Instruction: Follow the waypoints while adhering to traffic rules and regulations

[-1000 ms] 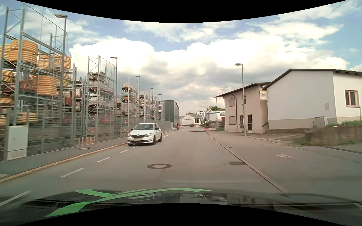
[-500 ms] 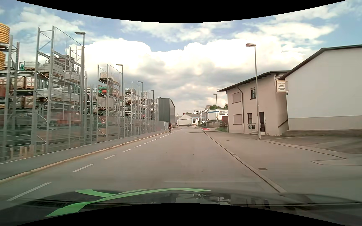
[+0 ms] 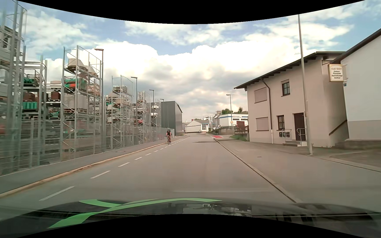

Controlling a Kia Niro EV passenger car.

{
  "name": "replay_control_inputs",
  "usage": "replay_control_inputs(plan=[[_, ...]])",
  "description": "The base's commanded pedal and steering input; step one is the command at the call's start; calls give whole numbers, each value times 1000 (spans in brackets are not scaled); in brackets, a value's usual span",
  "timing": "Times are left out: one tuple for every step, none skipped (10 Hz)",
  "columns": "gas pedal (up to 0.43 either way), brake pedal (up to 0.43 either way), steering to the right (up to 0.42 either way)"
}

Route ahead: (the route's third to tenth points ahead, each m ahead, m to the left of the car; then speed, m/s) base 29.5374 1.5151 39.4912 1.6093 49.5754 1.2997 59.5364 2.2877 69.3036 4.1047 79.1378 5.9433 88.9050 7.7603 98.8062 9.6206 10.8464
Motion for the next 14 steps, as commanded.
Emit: replay_control_inputs(plan=[[169,0,-1],[169,0,-1],[169,0,0],[169,0,-1],[169,0,-1],[169,0,-1],[169,0,0],[169,0,0],[169,0,0],[169,0,0],[169,0,0],[169,0,0],[169,0,0],[169,0,0]])
